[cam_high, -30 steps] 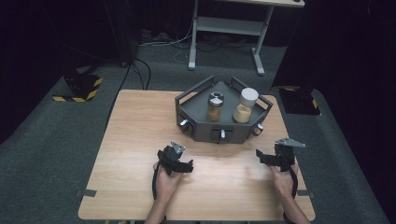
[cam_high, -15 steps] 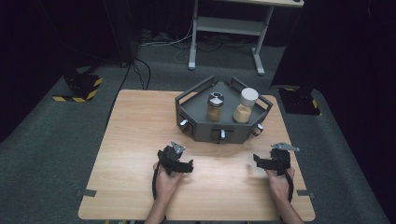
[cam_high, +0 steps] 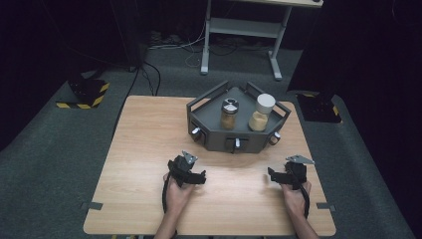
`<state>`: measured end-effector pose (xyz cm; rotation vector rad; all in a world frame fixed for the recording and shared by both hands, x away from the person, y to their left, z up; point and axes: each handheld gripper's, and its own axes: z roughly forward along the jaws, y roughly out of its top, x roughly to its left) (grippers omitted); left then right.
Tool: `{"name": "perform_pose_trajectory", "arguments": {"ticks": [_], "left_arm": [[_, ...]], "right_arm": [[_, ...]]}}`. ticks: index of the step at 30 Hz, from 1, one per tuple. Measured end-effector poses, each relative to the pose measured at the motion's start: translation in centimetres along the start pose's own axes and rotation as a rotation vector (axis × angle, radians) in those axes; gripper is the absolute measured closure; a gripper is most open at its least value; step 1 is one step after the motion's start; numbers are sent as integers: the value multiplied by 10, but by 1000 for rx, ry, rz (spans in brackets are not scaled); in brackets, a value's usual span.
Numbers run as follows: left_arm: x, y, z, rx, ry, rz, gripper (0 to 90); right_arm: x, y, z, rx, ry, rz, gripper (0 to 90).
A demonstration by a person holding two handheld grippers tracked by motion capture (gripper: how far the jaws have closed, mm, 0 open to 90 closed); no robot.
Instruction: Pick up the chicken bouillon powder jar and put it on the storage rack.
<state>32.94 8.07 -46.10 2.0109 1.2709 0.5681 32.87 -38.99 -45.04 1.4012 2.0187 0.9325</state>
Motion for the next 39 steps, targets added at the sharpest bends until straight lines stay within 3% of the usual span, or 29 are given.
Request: {"name": "perform_pose_trajectory", "arguments": {"ticks": [39], "left_arm": [[0, 0, 0, -2, 3, -2, 37]], "right_arm": [[3, 0, 7, 46, -5, -9, 23]]}}
